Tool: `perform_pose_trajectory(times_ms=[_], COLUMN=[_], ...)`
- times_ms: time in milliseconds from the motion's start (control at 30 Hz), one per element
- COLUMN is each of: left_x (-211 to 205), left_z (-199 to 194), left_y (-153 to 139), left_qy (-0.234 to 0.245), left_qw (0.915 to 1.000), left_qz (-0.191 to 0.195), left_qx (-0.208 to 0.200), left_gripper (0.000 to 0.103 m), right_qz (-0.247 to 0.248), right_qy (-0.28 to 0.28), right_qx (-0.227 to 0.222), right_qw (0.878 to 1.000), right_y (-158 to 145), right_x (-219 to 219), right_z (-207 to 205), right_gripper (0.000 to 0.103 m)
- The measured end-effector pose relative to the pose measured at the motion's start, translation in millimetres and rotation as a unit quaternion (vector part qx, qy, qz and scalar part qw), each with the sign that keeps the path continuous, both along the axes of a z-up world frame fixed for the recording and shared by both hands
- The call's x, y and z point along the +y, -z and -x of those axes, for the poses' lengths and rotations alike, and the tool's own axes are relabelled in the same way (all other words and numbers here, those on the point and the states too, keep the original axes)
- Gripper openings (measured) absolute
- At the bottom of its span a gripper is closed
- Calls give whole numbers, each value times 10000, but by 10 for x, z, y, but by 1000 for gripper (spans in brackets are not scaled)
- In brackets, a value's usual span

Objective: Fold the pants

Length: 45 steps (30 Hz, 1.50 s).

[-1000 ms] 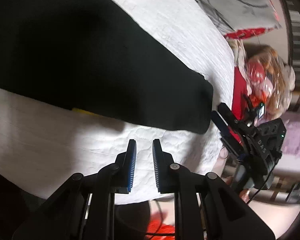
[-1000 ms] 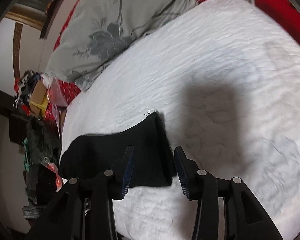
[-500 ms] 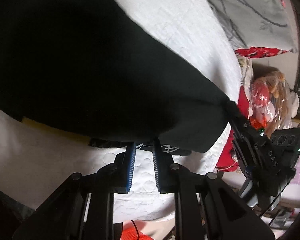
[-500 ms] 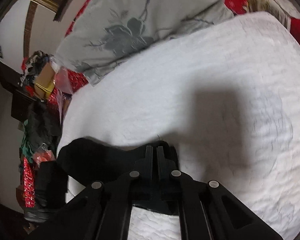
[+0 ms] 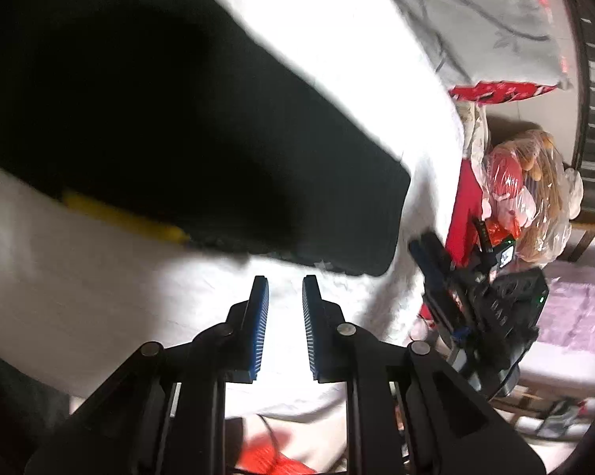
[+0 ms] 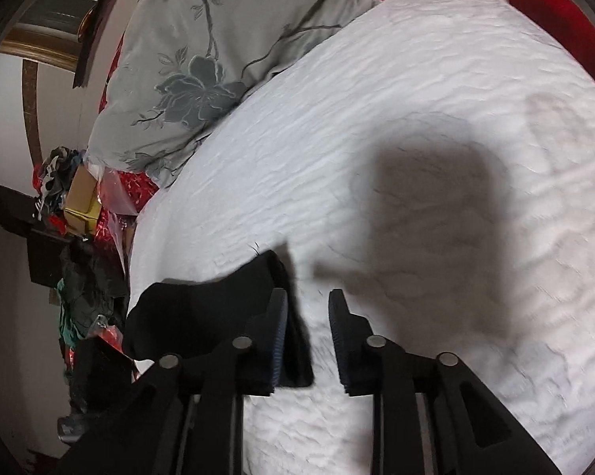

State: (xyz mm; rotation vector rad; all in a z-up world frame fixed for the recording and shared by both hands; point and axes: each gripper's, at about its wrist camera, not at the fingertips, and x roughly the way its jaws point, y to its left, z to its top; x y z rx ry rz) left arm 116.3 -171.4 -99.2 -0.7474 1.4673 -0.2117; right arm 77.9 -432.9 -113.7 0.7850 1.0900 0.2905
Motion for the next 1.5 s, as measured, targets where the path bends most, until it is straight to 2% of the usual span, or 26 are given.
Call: perform_pose_trajectory(times_ms=[133,300,367,433,500,533,600,667,733,800,833,933,1000,1167,1333,1500], left_x=[540,1578,2071,2466,2906,3112,3386,3583,3765,3841,3854,3936,3911,3797,3699,3659], left_z=[-106,-203,-227,-220,-206,-213,-257,-309,-414,-483,-548,-708,-795,-927,-1063,-1084], left_y=[-204,-445,-571,-641,-694,-714,-721,-727,-721,-686,-656,-533,-461,-384,-292,-282], left_qy=[-250,-861,-1032,-1127,-1215,-1206,-1139,-1039,-783,-618,-573,-361,-199,160,321,345], left_qw=[9985,9926,9883,9846,9785,9757,9741,9757,9791,9805,9807,9854,9887,9888,9895,9908], left_qz=[-332,-577,-842,-1091,-1510,-1713,-1872,-1863,-1823,-1809,-1814,-1623,-1465,-1469,-1398,-1288], left_qx=[-368,-639,-741,-770,-706,-650,-554,-498,-452,-462,-447,-371,-265,-232,-166,-229], left_gripper=[14,14,14,18,24,24,24,24,30,45,47,47,47,47,47,47], right_qz=[91,67,128,104,79,67,62,169,237,384,545,939,999,892,730,591], right_qy=[4,-114,-282,-484,-722,-828,-1026,-1018,-797,-562,-431,63,346,1018,1147,1135], right_qx=[32,-59,-166,-279,-394,-433,-511,-574,-523,-423,-356,-120,28,303,385,280], right_qw=[10000,9999,9994,9984,9966,9956,9934,9930,9952,9968,9970,9955,9944,9903,9900,9914], right_y=[-15,-123,-215,-306,-389,-417,-466,-499,-487,-451,-430,-362,-317,-180,-94,-55], right_x=[37,254,419,644,935,1059,1331,1494,1484,1385,1323,1032,861,521,483,623], right_z=[49,5,-41,-120,-232,-270,-360,-403,-390,-347,-313,-140,-49,108,60,-98], right_gripper=[27,27,27,27,27,27,27,27,27,27,30,33,35,35,41,41])
